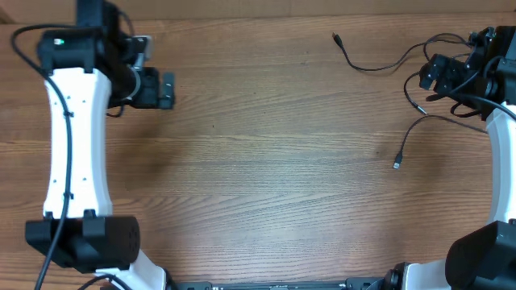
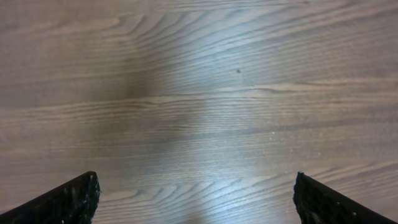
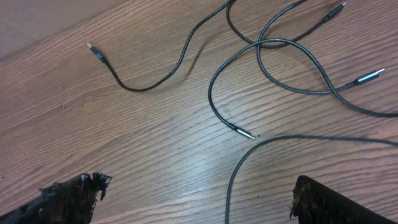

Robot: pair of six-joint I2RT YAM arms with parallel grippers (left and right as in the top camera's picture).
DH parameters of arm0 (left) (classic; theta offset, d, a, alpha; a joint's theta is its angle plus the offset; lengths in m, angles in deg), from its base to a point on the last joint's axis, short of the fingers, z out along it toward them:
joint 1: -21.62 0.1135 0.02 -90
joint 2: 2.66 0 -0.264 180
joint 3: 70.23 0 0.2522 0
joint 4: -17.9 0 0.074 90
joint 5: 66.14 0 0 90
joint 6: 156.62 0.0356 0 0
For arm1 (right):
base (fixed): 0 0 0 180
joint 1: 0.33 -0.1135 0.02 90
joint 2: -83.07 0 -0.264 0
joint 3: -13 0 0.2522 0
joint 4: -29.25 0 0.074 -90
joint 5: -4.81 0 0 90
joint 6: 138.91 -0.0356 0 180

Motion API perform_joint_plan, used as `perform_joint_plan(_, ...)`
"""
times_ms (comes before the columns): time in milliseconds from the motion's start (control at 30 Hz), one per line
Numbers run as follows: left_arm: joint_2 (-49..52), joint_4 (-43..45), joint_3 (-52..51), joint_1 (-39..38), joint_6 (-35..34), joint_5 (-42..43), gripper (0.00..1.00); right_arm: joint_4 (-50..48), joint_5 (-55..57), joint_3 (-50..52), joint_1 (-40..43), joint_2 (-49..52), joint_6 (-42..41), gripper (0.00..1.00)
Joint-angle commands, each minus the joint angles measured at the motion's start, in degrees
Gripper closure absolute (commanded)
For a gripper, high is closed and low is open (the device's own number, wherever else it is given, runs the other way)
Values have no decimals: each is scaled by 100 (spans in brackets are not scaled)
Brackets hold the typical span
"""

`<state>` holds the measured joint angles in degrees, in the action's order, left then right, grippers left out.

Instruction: Untangle cables

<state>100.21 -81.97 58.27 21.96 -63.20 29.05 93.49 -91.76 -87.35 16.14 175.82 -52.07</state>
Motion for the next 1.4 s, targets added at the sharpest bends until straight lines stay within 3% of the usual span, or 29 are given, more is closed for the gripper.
perform_joint_plan(0, -599, -13, 11, -452, 109, -549, 0, -20, 52, -111, -2, 17, 24, 0)
perform_joint_plan(200, -1137, 254, 11, -933, 306, -584, 0, -20, 52, -111, -2, 17, 24, 0)
perform_joint_plan(400, -1978, 1661, -367, -949, 304, -393, 1, -20, 52, -111, -2, 17, 24, 0)
perform_joint_plan(667, -3757, 4301, -2498, -938, 304, -127, 0, -20, 52, -111, -2, 17, 24, 0)
perform_joint_plan(1100, -6721, 6566, -5659, -918, 815, -129, 1, -20, 52, -111, -2, 17, 24, 0)
perform_joint_plan(1367, -8303, 8474, -8041, -544, -120, -68, 0, -20, 52, -111, -2, 17, 24, 0)
